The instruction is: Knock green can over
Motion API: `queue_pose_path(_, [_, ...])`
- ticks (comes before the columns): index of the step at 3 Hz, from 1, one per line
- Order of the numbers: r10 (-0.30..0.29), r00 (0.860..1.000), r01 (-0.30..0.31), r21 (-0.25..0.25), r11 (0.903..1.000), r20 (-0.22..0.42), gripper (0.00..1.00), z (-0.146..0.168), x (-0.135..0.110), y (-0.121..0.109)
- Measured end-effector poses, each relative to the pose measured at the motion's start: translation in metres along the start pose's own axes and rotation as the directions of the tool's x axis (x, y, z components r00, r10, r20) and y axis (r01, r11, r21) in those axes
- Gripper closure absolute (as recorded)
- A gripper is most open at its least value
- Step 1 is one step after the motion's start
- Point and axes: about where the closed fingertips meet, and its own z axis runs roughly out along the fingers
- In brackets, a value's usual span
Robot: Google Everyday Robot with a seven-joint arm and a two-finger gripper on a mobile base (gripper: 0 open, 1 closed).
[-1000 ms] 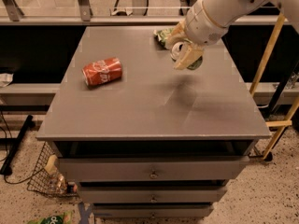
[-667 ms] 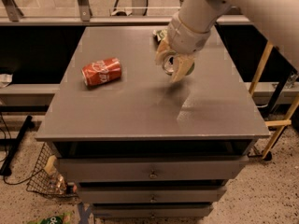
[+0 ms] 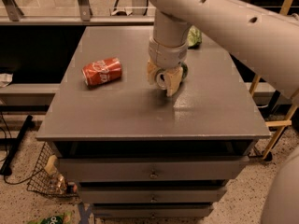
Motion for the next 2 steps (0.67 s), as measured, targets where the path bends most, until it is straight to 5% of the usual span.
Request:
queue_pose_path(1, [-0.053,0.998,0.052,-0.064,0.9966,-0.019,1.00,0.0121,-0.0021,0.0003])
queue_pose_path(2, [-0.052,0.998,0.051,-0.054,0.9972,-0.020,0.82,0.0131,-0.0016,-0.0021])
